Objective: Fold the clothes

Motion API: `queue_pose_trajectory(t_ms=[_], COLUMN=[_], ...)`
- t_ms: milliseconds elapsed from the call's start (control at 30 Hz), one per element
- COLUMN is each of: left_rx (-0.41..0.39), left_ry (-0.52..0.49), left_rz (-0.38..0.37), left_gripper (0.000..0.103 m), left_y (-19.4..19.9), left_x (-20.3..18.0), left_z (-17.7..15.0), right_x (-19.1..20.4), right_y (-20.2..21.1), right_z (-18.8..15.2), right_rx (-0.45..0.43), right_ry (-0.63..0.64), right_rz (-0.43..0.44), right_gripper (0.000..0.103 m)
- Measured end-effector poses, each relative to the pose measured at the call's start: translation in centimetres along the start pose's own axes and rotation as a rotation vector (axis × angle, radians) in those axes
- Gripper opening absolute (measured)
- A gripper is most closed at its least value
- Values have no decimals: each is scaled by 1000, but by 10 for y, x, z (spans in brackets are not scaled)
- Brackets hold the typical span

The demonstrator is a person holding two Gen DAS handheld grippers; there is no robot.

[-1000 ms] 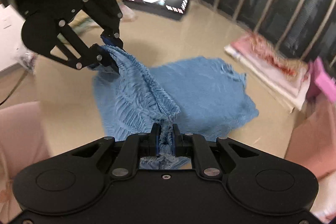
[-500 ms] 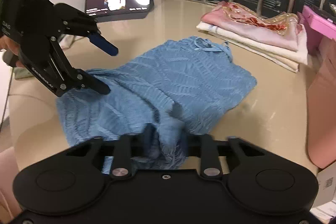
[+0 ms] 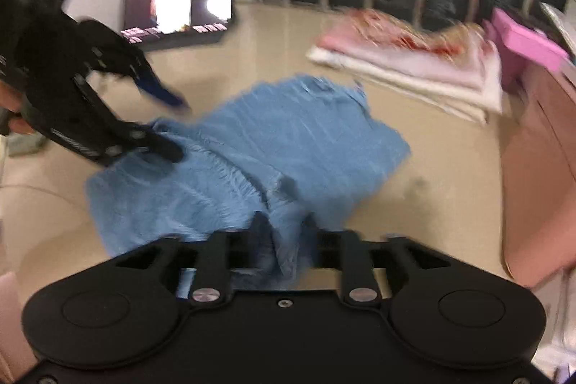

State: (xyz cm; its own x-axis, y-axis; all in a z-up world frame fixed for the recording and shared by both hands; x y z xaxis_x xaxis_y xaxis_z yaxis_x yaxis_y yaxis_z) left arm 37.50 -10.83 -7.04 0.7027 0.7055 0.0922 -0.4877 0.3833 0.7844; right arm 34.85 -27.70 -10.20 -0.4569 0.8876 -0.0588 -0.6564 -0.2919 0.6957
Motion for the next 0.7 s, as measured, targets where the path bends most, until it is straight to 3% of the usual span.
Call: queue_pose_trajectory(t_ms=[33, 67, 133, 167, 300, 500, 600, 667, 700], left_rx=[-21, -42, -93, -118, -176, -60, 6, 19, 31], left_ry=[12, 31, 39, 26, -101, -358, -407, -385, -349], left_rz=[-1, -10, -8, 10, 17, -98, -113, -124, -141], left_gripper=[78, 80, 95, 98, 98, 98, 94, 94, 94], left_y=[10, 20, 45, 58, 91, 73, 54, 47, 44], left_x=[3, 6, 11, 10, -11, -81, -94, -91, -87], left_z=[-3, -7, -18, -25, -49, -76, -85, -86, -85], right_x=[-2, -5, -10, -10, 21, 106, 118, 113, 108], right_y=[1, 11, 36, 50, 94, 82, 64, 55, 52], right_z=[-2, -4, -9, -12, -35, -74, -77, -72, -68], right_rx=[-2, -32, -109, -145, -222, -189, -172, -147, -128], right_ry=[-14, -40, -76, -79, 99, 582, 668, 641, 614], right_rz=[-14, -11, -21, -34, -71, -82, -102, -79, -54], right_gripper=[60, 61, 67, 68, 79, 78, 76, 73, 67])
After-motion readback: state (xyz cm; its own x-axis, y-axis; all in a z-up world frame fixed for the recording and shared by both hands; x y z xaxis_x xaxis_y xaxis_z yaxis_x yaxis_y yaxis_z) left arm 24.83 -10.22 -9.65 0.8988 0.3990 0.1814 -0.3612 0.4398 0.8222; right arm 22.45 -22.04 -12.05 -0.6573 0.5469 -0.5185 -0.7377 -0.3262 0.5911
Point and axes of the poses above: each gripper's, at about its wrist camera, not at the fingertips, and y roughly against the way its jaws point, x to its left, z to its top, the point moved 3 cm from there along -y, roughly the way its jaws point, and after that the axes turned 11 degrees about -z, right-handed, at the moved point
